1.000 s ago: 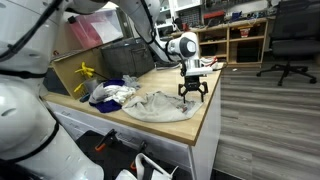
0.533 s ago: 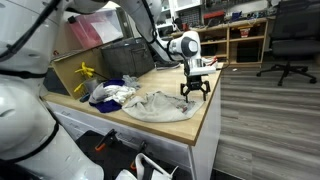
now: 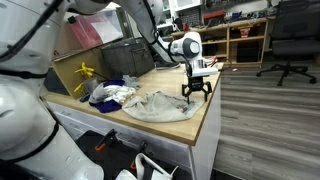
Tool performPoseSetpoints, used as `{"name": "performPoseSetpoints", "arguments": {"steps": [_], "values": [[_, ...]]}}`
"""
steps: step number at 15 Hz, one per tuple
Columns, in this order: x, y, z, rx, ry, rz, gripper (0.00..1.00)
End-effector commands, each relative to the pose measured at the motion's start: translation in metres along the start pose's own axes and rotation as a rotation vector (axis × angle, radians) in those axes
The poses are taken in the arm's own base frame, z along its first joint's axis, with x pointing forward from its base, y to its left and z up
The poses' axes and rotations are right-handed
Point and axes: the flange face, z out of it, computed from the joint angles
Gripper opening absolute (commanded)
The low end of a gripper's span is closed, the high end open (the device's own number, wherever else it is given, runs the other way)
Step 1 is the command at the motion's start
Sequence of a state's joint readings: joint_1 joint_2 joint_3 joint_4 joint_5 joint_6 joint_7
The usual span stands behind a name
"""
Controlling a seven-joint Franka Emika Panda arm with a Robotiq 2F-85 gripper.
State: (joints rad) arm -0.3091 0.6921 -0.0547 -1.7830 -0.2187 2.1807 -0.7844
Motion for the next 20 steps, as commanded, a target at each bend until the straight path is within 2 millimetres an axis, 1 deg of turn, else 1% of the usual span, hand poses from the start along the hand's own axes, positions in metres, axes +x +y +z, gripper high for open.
{"name": "performPoseSetpoints", "arguments": {"steps": [1, 3, 4, 5, 6, 7, 9, 10, 11, 13, 14, 16, 17, 18, 20], "values": [[0.001, 0.010, 0.006, -0.016, 0.012, -0.030, 1.00], [0.002, 0.009, 0.009, -0.011, 0.009, -0.035, 1.00], [0.002, 0.009, 0.010, -0.008, 0.009, -0.035, 0.95], [0.002, 0.008, 0.012, -0.001, 0.007, -0.036, 0.81], [0.001, 0.007, 0.012, 0.002, 0.006, -0.040, 0.78], [0.001, 0.005, 0.013, 0.009, 0.003, -0.047, 0.80], [0.000, 0.001, 0.014, 0.017, -0.001, -0.056, 0.70], [-0.001, -0.001, 0.015, 0.021, -0.003, -0.064, 0.68], [-0.002, -0.003, 0.016, 0.023, -0.005, -0.068, 0.50], [-0.002, -0.007, 0.019, 0.029, -0.013, -0.076, 0.36], [-0.003, -0.009, 0.020, 0.031, -0.015, -0.080, 0.27], [-0.004, -0.013, 0.021, 0.035, -0.018, -0.086, 0.13], [-0.005, -0.014, 0.020, 0.036, -0.018, -0.086, 0.05], [-0.005, -0.015, 0.018, 0.034, -0.015, -0.085, 0.01], [-0.006, -0.013, 0.005, 0.019, 0.002, -0.075, 0.00]]}}
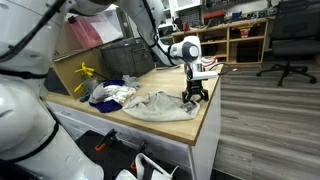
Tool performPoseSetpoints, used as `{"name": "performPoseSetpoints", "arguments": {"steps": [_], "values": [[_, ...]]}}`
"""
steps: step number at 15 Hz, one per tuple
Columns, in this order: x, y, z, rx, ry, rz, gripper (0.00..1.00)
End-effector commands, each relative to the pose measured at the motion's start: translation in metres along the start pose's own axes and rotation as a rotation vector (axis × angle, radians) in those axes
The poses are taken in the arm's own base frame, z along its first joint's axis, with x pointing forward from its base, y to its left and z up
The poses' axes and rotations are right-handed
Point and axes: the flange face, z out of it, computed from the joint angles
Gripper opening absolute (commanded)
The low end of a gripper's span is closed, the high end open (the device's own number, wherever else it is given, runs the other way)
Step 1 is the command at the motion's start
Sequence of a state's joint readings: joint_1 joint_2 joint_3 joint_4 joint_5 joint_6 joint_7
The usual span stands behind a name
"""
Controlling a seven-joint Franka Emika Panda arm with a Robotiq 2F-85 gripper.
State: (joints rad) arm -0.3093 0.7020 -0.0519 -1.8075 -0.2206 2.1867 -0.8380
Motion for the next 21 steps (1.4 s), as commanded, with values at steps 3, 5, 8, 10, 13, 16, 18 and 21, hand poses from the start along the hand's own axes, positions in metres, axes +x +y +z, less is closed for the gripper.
{"name": "performPoseSetpoints", "arguments": {"steps": [3, 5, 8, 10, 13, 16, 18, 21], "values": [[-0.007, -0.005, -0.033, -0.028, 0.052, 0.001, 0.00], [-0.009, -0.007, -0.048, -0.051, 0.078, 0.001, 0.00], [-0.010, -0.012, -0.069, -0.081, 0.109, 0.002, 0.00], [-0.010, -0.018, -0.078, -0.094, 0.119, -0.002, 0.00], [-0.009, -0.032, -0.085, -0.107, 0.122, -0.015, 0.00], [-0.008, -0.052, -0.087, -0.112, 0.115, -0.038, 0.00], [-0.008, -0.069, -0.086, -0.119, 0.109, -0.057, 0.00], [-0.009, -0.098, -0.083, -0.139, 0.115, -0.086, 0.00]]}}
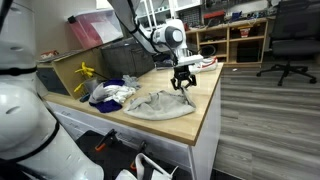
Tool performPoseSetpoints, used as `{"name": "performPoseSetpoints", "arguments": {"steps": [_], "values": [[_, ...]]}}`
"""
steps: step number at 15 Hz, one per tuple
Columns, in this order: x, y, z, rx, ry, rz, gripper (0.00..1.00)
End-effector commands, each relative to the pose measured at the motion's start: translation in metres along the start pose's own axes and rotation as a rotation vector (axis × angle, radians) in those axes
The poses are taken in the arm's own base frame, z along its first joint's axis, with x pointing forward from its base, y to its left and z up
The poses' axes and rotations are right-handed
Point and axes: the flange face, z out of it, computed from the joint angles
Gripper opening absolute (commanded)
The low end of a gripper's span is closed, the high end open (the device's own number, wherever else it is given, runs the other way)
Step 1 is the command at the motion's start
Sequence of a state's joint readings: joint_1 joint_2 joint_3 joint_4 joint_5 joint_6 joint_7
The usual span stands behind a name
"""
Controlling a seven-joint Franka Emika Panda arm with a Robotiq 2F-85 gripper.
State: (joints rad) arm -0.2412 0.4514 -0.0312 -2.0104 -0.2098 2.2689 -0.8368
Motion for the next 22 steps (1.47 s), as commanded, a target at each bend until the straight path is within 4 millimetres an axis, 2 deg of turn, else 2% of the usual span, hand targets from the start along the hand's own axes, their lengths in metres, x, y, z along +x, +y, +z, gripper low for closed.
{"name": "performPoseSetpoints", "arguments": {"steps": [1, 6, 10, 15, 22], "values": [[-0.008, -0.044, -0.009, -0.042, 0.026, -0.033, 0.00], [-0.013, -0.095, -0.003, -0.069, 0.060, -0.068, 0.00], [-0.020, -0.126, 0.001, -0.070, 0.097, -0.060, 0.00], [-0.025, -0.148, -0.002, -0.051, 0.146, 0.000, 0.00], [-0.018, -0.168, -0.016, -0.036, 0.228, 0.061, 0.00]]}}
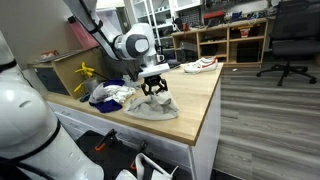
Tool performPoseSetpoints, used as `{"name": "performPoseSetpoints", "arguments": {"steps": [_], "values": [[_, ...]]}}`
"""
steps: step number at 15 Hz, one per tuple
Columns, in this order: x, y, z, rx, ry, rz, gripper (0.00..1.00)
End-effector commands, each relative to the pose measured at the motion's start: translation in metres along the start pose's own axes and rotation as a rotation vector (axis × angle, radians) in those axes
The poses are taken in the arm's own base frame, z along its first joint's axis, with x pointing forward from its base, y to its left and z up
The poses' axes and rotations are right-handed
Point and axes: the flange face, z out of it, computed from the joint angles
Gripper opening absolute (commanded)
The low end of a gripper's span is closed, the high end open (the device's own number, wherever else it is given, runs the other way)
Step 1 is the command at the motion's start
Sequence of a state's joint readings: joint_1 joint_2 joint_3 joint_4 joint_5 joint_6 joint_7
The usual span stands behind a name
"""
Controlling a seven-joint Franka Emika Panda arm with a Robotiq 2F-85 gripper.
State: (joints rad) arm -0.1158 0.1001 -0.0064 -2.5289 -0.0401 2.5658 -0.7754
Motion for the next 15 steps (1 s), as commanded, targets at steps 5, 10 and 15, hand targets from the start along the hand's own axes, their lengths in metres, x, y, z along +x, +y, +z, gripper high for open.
{"name": "performPoseSetpoints", "arguments": {"steps": [5, 10, 15], "values": [[0.000, -0.034, -0.005, -0.030, 0.052, 0.038, 0.00], [-0.005, -0.074, 0.005, -0.027, 0.044, 0.007, 0.00], [-0.010, -0.111, 0.007, -0.034, 0.058, 0.001, 0.00]]}}
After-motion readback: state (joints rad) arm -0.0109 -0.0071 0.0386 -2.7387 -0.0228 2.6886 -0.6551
